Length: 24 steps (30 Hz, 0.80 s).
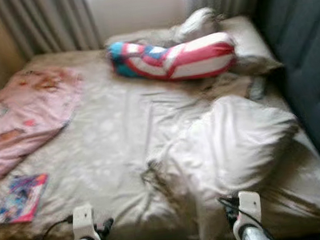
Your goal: Clean up the room
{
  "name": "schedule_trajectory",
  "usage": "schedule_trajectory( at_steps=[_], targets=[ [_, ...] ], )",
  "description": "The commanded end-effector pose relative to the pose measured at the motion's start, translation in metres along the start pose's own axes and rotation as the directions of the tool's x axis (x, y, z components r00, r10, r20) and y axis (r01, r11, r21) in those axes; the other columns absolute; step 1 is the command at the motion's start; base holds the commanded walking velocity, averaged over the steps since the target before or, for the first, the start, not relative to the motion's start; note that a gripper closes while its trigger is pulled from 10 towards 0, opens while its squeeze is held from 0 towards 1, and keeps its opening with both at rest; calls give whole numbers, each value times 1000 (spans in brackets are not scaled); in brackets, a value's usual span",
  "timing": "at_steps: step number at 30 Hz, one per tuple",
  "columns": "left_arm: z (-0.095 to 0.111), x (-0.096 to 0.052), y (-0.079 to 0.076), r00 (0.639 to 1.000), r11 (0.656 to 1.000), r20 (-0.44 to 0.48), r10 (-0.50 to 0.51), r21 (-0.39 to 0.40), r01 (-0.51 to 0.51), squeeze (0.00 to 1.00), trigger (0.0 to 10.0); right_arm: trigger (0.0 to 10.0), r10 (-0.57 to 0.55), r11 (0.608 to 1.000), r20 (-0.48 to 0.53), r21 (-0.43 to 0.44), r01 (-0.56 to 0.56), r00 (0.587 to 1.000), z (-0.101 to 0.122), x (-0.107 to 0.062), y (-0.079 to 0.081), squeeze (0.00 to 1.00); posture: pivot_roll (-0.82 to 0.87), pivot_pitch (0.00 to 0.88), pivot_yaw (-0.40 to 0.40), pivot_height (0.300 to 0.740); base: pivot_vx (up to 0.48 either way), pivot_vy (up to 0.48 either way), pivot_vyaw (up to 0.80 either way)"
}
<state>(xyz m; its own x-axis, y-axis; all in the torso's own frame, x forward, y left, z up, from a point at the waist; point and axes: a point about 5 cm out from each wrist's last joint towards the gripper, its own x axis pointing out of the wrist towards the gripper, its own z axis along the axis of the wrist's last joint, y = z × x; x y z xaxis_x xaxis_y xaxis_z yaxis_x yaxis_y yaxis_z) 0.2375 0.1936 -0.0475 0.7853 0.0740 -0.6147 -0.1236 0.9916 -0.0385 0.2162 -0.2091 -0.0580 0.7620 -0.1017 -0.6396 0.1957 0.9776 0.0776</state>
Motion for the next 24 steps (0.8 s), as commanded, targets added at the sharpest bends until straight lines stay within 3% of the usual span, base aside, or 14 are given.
schedule_trajectory(
  at_steps=[1, 14, 18, 21, 24],
  targets=[
    [-5, -1, 2, 1000, 1000, -17, 4, 17, -4, 0, 10000, 10000, 8, 1000, -5, 3, -8, 1000, -1, 0, 3, 0, 11, 63, -7, 740, 0, 0, 0],
    [18, 3, 1, 996, 1000, 85, 8, 22, -10, 0, 10000, 10000, 55, 998, 12, 18, -55, 998, 3, 2, 8, 0, 10, 67, 0, 740, 0, 0, 0],
    [27, 5, -2, 991, 1000, 130, -9, 26, 5, 0, 10000, 10000, 81, 997, 21, 15, -82, 996, 7, 3, 14, 0, 6, 67, 2, 740, 0, 0, 0],
    [44, 6, -6, 974, 998, 223, -43, 45, 34, 0, 10000, 10000, 136, 991, 76, 5, -137, 988, 19, 7, 26, 0, 5, 70, 10, 740, 85, 0, 0],
    [49, 6, -6, 970, 999, 241, -42, 33, 35, 0, 10000, 10000, 160, 987, 95, -1, -161, 983, 23, 7, 31, 0, 5, 70, 10, 740, 261, 0, 0]
  ],
)
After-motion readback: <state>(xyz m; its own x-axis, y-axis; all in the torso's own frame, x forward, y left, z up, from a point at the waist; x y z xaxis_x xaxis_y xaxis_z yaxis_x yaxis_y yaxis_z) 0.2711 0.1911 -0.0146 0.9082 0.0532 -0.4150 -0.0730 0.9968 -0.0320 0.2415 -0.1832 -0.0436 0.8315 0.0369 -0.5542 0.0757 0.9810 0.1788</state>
